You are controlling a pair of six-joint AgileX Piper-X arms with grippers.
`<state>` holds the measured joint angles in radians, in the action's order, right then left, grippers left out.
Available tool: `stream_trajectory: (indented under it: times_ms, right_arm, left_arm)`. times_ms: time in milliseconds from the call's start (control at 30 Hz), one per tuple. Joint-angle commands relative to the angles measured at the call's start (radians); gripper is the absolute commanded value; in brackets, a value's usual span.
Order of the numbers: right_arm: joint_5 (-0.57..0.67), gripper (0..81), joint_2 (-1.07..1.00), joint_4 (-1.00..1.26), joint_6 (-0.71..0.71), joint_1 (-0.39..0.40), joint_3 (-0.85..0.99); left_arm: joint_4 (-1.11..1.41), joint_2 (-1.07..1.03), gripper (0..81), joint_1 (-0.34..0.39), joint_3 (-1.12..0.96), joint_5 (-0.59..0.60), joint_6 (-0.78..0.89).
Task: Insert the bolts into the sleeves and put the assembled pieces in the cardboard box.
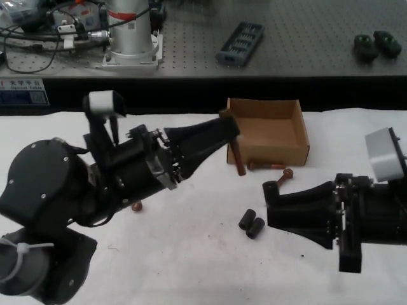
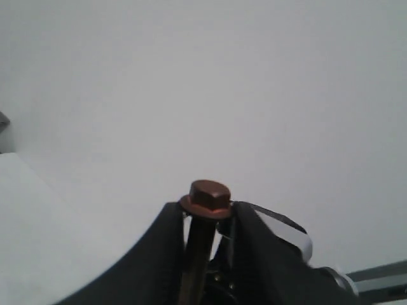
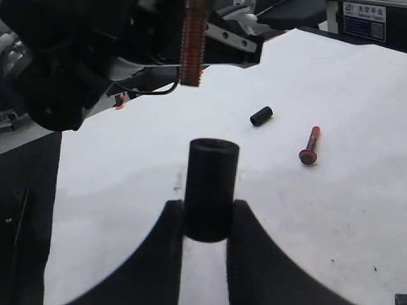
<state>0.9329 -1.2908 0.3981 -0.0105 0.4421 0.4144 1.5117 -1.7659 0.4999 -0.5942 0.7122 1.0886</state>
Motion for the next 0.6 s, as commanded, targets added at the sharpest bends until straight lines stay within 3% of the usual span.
stream_trajectory:
  times_ms: [0, 333, 567]
  right_arm:
    - [-0.017, 5.3, -0.027, 0.082, -0.019, 0.022, 0.002]
    - [-0.022, 5.3, -0.107, 0.106, -0.019, 0.038, 0.002]
    - [-0.022, 5.3, -0.147, 0.183, -0.034, 0.053, 0.002]
  left_arm:
    - [-0.065, 0.004, 0.6, 0.016, -0.044, 0.098, -0.032]
    - [-0.234, 0.005, 0.6, 0.016, -0.058, 0.139, -0.208]
    - [-0.211, 0.005, 0.6, 0.012, -0.087, 0.098, -0.227]
